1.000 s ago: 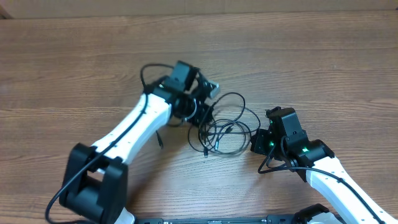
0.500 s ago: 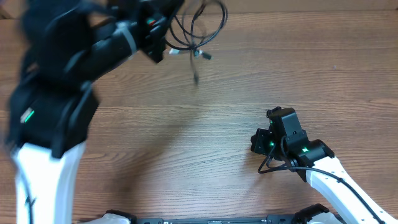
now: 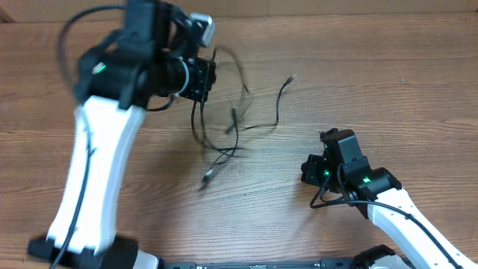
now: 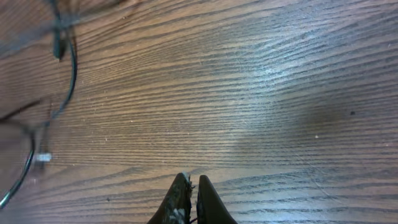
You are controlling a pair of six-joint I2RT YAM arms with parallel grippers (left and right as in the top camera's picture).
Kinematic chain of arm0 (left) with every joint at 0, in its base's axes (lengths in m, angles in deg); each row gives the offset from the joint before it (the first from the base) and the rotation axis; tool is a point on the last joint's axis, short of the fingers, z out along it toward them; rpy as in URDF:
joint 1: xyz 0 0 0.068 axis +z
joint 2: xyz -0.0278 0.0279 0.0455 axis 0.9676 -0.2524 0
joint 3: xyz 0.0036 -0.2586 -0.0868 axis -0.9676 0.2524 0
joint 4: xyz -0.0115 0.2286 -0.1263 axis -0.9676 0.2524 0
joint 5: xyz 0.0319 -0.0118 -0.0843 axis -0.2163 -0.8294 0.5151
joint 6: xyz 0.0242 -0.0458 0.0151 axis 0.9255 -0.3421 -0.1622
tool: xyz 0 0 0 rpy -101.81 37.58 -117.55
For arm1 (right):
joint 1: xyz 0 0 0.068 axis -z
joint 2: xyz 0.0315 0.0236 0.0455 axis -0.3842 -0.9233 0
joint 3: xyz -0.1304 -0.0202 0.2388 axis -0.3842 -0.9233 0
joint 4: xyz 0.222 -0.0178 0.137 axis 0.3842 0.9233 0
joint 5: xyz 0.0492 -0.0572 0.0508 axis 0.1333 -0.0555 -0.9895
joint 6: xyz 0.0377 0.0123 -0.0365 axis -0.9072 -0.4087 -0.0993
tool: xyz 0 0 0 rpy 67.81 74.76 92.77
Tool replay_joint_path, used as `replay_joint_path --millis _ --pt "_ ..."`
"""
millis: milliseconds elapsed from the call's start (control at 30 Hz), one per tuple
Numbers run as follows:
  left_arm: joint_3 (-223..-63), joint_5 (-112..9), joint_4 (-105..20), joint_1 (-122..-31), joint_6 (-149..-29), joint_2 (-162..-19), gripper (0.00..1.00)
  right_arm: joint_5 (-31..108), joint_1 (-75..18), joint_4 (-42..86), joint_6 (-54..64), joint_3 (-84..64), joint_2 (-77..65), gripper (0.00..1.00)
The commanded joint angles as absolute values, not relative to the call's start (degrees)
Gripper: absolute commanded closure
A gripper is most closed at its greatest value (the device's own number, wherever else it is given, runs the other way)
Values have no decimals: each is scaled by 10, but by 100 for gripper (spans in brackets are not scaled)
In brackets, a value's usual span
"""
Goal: Untangle cables
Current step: 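Lift the grasped cable high with the left gripper, letting strands hang, then lower the left gripper and lay the cable back on the table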
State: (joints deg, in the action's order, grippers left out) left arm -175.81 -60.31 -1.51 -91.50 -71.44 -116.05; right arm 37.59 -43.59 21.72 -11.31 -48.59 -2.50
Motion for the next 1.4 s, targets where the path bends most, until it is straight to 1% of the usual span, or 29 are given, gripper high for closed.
replay_joint_path --millis 0,233,333,467,600,767,900,1000,1033,1067,1133,1167,1300,1367 --pt "-1743 -622 -13 -915 -724 -1168 96 379 -435 216 -115 -482 -25 96" --pt "-1701 -702 -4 -915 -760 -1182 96 380 -435 219 -115 -482 -25 96" --pt "-1692 -732 21 -915 -779 -1182 96 379 -435 218 -115 -482 -25 96" --pt "-1684 -734 66 -915 -795 -1181 96 379 -435 219 -115 -482 -25 96" --pt "-1654 -768 101 -927 -835 -1171 96 379 -435 221 -115 -482 -25 96" --pt "-1539 -783 24 -980 -862 -1113 96 380 -435 218 -115 -482 -25 96" --pt "-1426 -782 -111 -1028 -911 -1070 96 379 -435 214 -115 -482 -25 96" --pt "-1370 -789 -220 -1043 -901 -1071 96 379 -435 212 -115 -482 -25 96" --pt "-1357 -793 -249 -1043 -897 -1073 95 379 -435 212 -115 -482 -25 96" --pt "-1347 -794 -274 -1042 -893 -1077 91 379 -435 213 -115 -482 -25 96" --pt "-1343 -795 -291 -1036 -893 -1083 76 379 -435 215 -115 -482 -25 96" --pt "-1344 -791 -291 -1032 -893 -1083 71 379 -435 217 -115 -482 -25 96" --pt "-1355 -770 -284 -1019 -888 -1083 71 380 -435 218 -115 -482 -25 96" --pt "-1359 -769 -280 -1018 -881 -1083 73 380 -435 215 -115 -482 -25 96"
